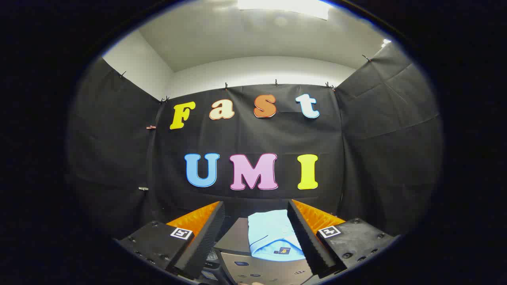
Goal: Put the clothes into the washing machine and then close the washing machine lid.
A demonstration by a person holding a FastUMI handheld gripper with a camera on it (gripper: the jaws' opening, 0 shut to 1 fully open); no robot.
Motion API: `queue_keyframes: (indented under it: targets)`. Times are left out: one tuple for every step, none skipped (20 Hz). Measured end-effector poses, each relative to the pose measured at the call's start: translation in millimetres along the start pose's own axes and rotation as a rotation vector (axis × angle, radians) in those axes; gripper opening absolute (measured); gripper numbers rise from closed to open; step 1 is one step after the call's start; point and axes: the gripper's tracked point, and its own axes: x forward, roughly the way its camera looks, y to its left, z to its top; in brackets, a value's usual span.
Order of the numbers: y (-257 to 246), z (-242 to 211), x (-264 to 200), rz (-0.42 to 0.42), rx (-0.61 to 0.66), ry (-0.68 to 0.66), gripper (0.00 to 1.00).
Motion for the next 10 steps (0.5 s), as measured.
queue_keyframes:
  targets:
    - [-0.9, -0.7, 1.9, -0.002, -0.001, 0.001, 0.99]
    - [-2.1, -1.2, 3.5, -0.003, -0.002, 0.003, 0.99]
    - [-3.6, -1.4, 4.5, -0.007, -0.002, 0.007, 0.99]
    - [-4.1, -1.8, 5.5, -0.007, -0.002, 0.007, 0.99]
    - [-3.8, -0.9, 6.7, -0.003, -0.001, 0.006, 0.99]
    - [-3.0, -0.6, 7.3, 0.000, -0.001, 0.006, 0.99]
    - [-4.3, -0.6, 7.8, -0.001, -0.001, 0.006, 0.99]
    - [-5.4, -0.6, 9.0, -0.001, 0.002, 0.008, 0.99]
    - [-6.2, -0.8, 10.0, 0.000, 0.006, 0.010, 0.99]
    - [-7.1, -1.6, 11.3, -0.002, 0.008, 0.013, 0.99]
